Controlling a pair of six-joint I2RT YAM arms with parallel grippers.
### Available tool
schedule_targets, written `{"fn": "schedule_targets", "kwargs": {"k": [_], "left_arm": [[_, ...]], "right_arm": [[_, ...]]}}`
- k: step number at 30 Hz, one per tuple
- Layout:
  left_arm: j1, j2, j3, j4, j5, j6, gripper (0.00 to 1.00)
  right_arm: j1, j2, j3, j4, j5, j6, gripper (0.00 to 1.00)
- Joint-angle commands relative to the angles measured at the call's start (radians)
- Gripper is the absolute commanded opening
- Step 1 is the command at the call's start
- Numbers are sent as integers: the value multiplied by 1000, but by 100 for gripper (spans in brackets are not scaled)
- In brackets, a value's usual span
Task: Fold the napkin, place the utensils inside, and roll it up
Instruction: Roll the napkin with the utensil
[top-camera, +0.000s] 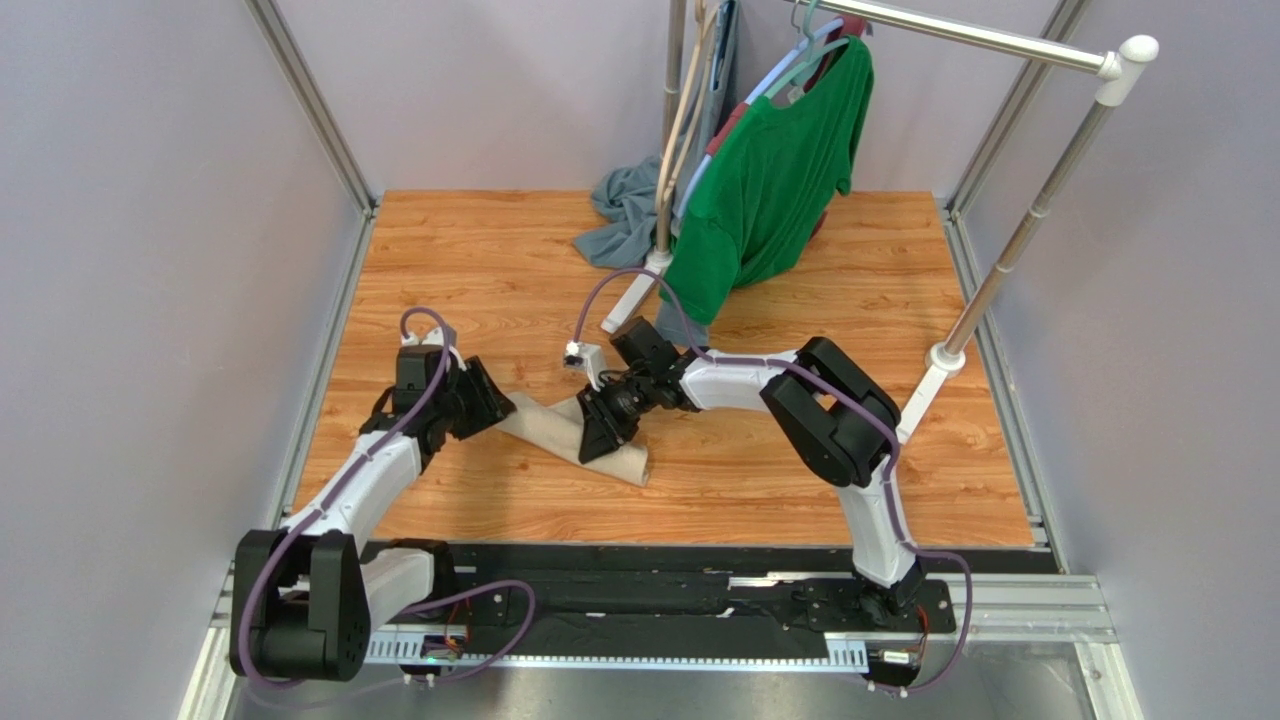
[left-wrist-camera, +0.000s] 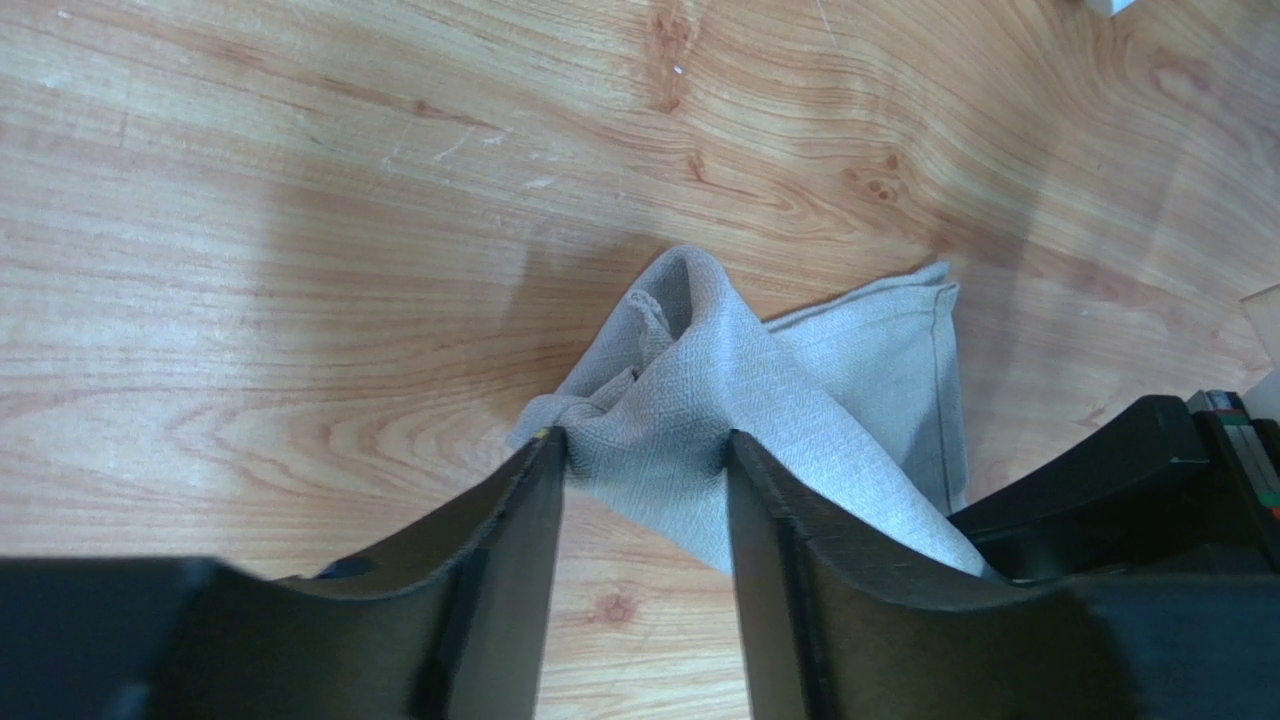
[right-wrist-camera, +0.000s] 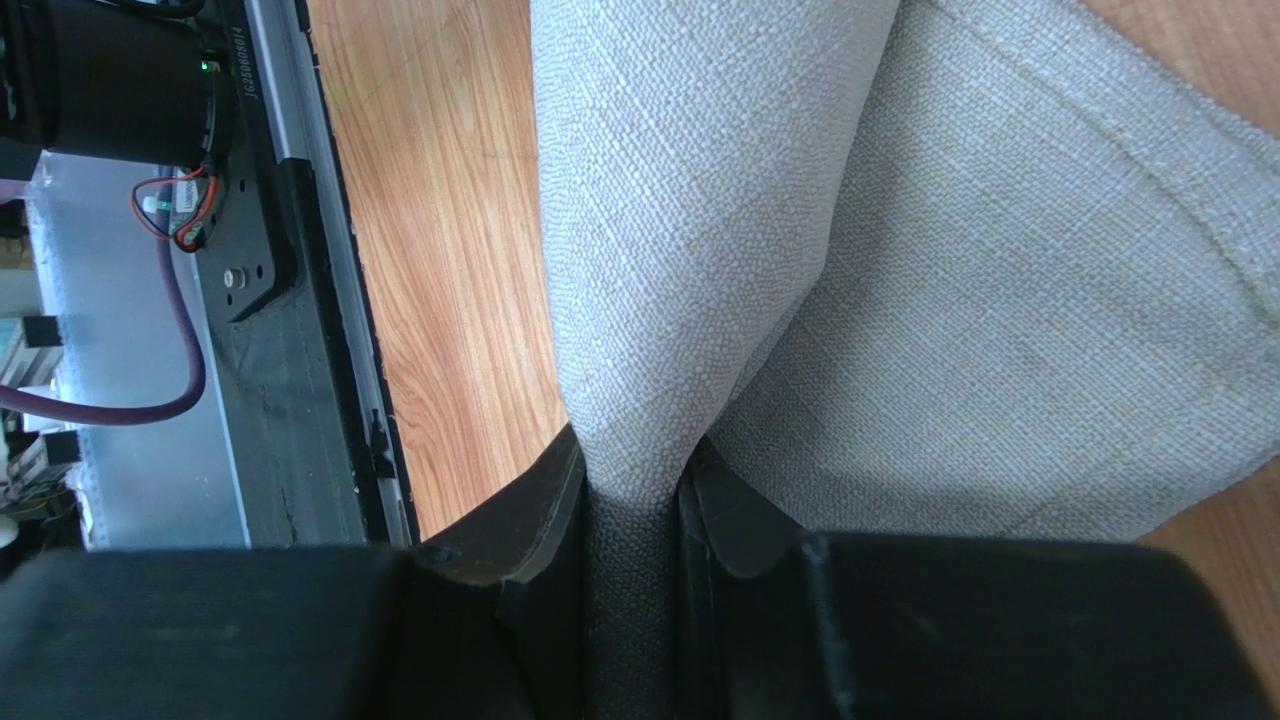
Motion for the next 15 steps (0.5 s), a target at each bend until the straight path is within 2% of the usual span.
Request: {"fn": "schedule_targets", "kwargs": {"k": [1,5,8,9,15], "left_arm": [[-3,33,-8,72,25,13,47],[-3,58,-8,75,32,14,34],[-3,78,-5,73,37,14,24],[-3,82,-3,70,35,14,18],[-3,122,17,41,22,13,9]], "right_arm": [[1,63,-1,-51,13,-5,14],[5,53,0,-52,24,-7,17],[3,36,7,-58,37,-5,25],[3,33,13,-64,42,-5,32],[20,-39,30,-106,116,-10,57]]}}
